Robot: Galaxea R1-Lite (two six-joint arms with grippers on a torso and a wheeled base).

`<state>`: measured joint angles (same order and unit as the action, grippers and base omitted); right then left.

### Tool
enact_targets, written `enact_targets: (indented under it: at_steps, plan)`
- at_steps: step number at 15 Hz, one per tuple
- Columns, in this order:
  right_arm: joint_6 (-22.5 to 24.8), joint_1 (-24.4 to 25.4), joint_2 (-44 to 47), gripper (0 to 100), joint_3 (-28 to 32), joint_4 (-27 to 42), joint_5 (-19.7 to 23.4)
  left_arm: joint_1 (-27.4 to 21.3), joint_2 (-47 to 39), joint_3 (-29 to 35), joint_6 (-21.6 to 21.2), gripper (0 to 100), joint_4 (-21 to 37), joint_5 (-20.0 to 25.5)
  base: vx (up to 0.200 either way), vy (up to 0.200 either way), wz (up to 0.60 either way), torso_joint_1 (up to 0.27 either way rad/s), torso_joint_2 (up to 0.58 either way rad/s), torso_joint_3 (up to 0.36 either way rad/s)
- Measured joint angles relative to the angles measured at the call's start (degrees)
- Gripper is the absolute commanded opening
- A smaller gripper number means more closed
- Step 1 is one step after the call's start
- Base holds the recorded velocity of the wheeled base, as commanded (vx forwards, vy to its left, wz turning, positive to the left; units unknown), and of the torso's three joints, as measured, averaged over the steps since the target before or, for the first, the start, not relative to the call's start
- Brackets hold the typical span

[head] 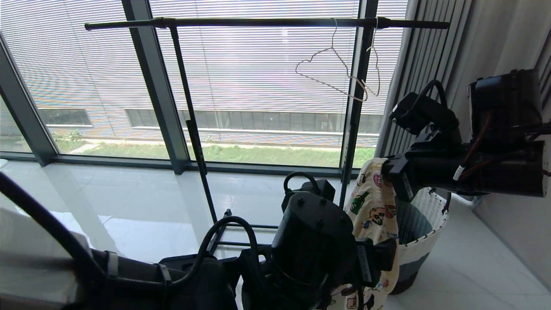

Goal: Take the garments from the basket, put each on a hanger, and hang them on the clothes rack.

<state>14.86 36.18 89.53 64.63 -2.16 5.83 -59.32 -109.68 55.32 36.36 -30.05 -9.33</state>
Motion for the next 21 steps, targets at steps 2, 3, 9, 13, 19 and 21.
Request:
enact_targets:
  at_steps: [2,3,9,13,19,21]
  plan:
    - [-0.9,0.9,-0.4,0,0.2,0.0,-0.2,0.3,-4.7,1.8,0.0,100,0.0,-1.5,0.000,0.000,0.00,0.000,0.00,0.000]
    - [-1.0,1.0,-0.7,0,0.2,0.2,-0.2,0.7,-7.1,3.4,0.0,100,0.0,-2.4,0.000,0.000,0.00,0.000,0.00,0.000]
    - [-1.1,-0.3,-2.1,0,-0.1,0.4,-0.3,4.9,-19.0,12.9,-3.6,100,3.0,-4.5,0.000,0.000,0.00,0.000,0.00,0.000]
    - [-1.1,-3.8,-2.0,0,-0.8,0.5,-0.2,5.7,-15.0,0.3,-9.1,100,3.6,-6.2,0.000,0.000,0.00,0.000,0.00,0.000]
    - [-0.9,-3.8,-3.7,0,-6.3,0.1,-0.2,6.6,-1.3,-14.3,-19.0,100,3.8,-6.7,0.000,0.000,0.00,0.000,0.00,0.000]
    - [-1.0,-3.3,-5.0,0,-8.3,0.0,-0.2,6.7,1.8,-16.7,-20.5,100,3.8,-7.1,0.000,0.000,0.00,0.000,0.00,0.000]
